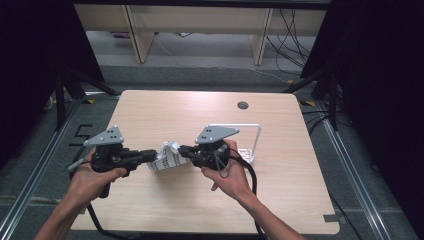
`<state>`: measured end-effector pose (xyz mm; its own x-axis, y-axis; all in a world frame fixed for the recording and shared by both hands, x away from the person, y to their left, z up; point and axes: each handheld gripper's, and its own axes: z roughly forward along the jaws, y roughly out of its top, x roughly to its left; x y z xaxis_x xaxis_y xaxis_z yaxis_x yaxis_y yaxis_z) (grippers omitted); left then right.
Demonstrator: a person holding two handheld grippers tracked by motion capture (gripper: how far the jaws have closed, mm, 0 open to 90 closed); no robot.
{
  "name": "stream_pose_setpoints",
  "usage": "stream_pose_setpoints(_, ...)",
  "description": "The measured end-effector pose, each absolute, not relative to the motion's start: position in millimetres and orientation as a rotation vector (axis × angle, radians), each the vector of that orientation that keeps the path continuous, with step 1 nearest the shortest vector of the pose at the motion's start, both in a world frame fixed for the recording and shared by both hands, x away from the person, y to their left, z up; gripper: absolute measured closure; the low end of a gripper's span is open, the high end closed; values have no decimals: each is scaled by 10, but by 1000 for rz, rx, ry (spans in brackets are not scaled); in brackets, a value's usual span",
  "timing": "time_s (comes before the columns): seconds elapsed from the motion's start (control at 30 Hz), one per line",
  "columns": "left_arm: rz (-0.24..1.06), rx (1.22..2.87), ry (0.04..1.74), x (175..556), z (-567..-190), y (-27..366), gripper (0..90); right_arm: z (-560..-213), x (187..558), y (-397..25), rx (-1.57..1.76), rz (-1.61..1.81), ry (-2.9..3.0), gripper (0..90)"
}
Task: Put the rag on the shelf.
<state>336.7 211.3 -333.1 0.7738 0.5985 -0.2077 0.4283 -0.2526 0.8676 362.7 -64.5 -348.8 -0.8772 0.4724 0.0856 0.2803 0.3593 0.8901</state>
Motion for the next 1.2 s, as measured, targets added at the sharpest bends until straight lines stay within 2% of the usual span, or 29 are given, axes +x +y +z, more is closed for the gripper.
stream_pose_setpoints(0.07, 197, 1890, 771, 3361, -3235, 2089, 869, -3351, 3624, -700, 655, 1567, 2391, 870)
stream_pose_setpoints(0.5, 108, 1895, 682, 3308, -2807, 1817, 869, -3007, 3493, -1062, 669, 1652, 2332, 871)
stream_pose_setpoints(0.63, 122, 1910, 661, 3329, -2729, 1694, 868, -2915, 3419, -1237, 684, 1653, 2303, 870)
stream_pose_setpoints(1.2, 125, 1895, 617, 3697, -2523, 1115, 869, -2785, 3321, -1802, 781, 1635, 2146, 870)
